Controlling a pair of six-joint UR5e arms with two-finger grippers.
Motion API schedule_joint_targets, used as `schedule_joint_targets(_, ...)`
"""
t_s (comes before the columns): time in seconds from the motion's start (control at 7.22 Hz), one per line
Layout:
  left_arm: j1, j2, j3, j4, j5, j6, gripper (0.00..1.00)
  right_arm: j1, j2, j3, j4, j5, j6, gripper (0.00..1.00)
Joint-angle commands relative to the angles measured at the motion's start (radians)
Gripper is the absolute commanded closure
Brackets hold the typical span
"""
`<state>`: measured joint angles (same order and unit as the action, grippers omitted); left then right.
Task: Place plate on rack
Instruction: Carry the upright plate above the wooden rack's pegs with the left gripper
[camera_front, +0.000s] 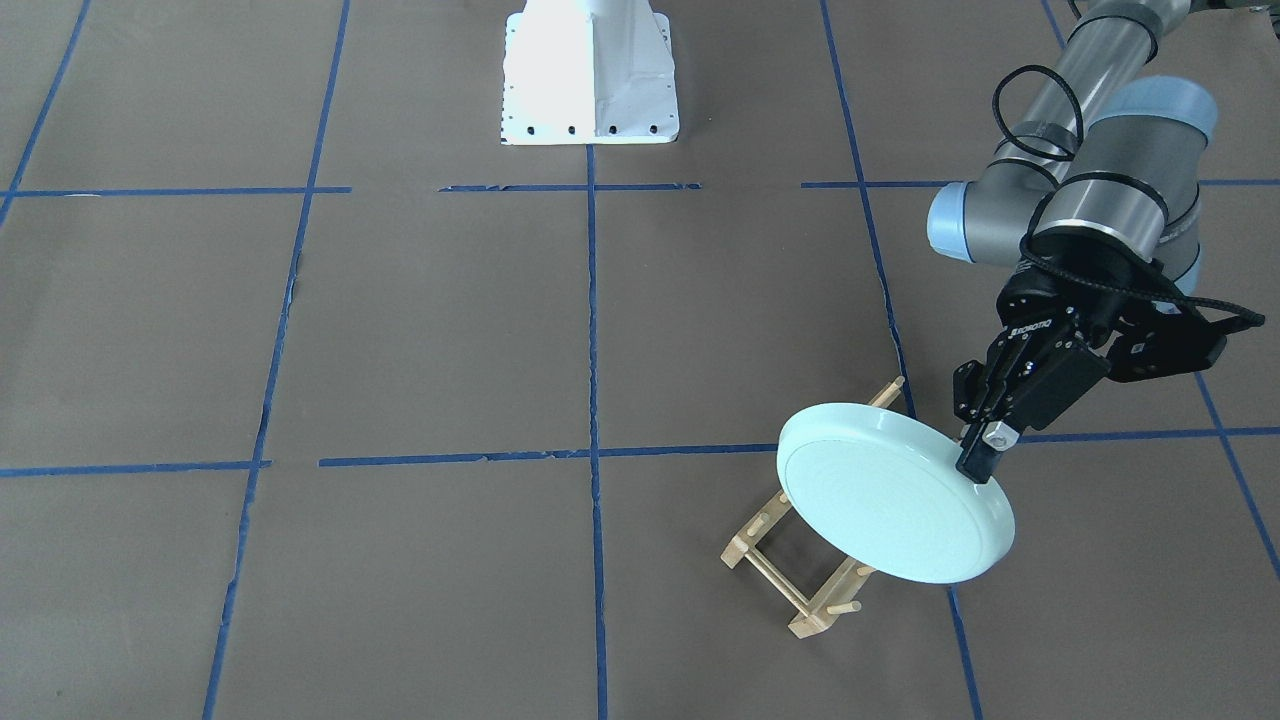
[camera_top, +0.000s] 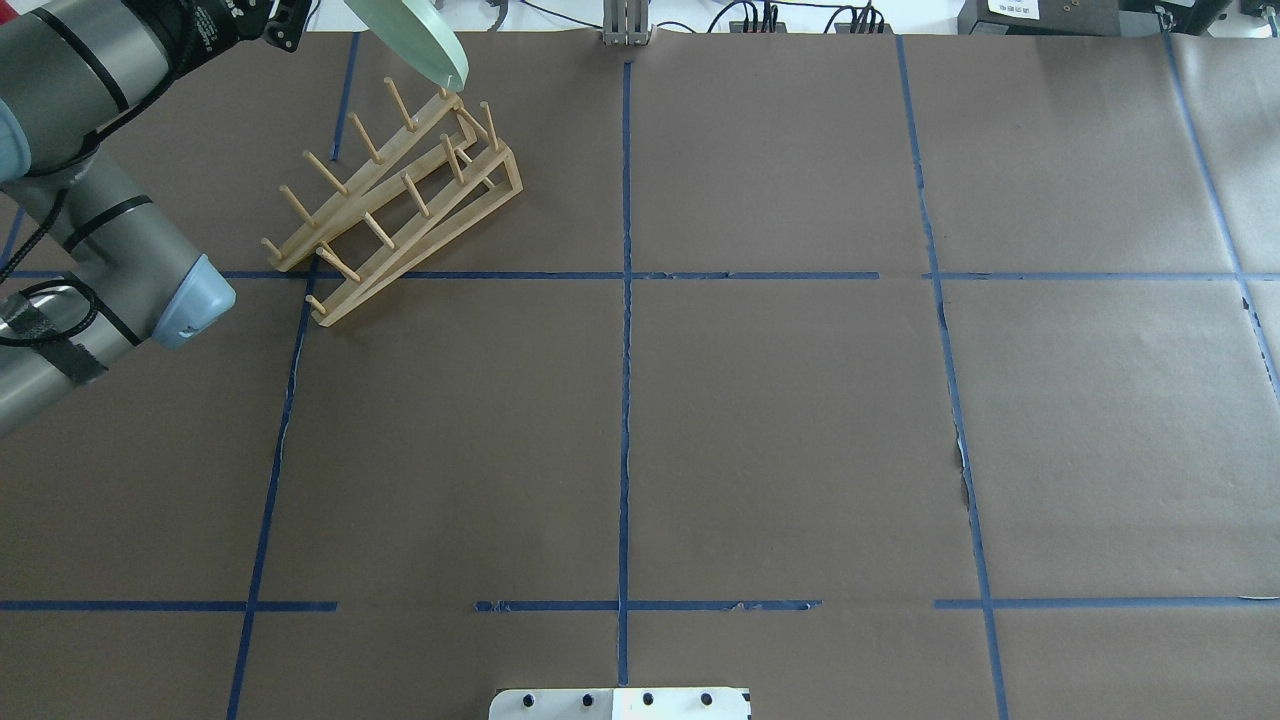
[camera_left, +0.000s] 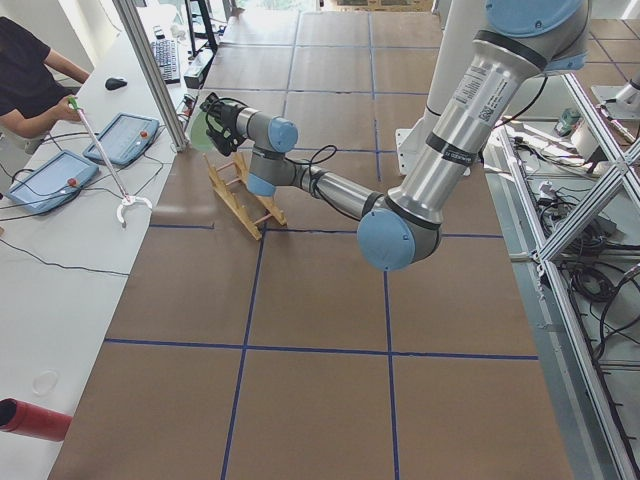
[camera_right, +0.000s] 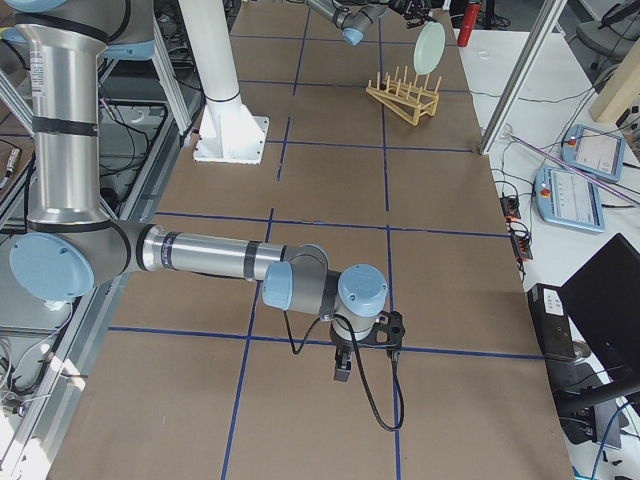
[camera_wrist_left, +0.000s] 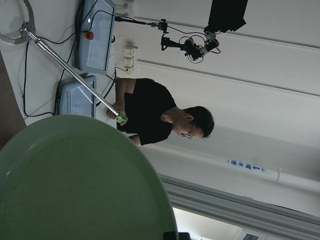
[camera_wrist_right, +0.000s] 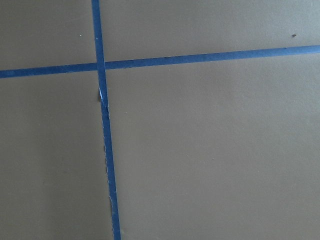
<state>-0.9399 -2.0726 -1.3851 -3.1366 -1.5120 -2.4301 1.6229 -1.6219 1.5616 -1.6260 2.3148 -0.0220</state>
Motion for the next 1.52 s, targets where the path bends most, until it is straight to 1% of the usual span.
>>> schedule_joint_targets(0.0,0.044,0.008,0.004,-0.008,0.045,0.003,1.0,0.0,-0.001,0.0,0.0,0.0,0.001,0.0)
schedule_joint_targets(0.28,0.061,0.003,0.024,-0.006,0.071,0.0,1.0,0.0,-0.001,0.0,0.0,0.0,-0.001,0.0)
schedule_joint_targets(0.97,0.064,-0.014,0.096,-0.006,0.076,-0.001,1.0,0.0,-0.001,0.0,0.0,0.0,0.001,0.0)
schedule_joint_targets(1.11,0.067,-0.021,0.107,-0.003,0.097,-0.003,1.0,0.0,-0.001,0.0,0.0,0.0,0.001,0.0)
schedule_joint_targets(1.38,0.067,-0.037,0.141,-0.003,0.099,-0.003,1.0,0.0,-0.001,0.0,0.0,0.0,-0.001,0.0)
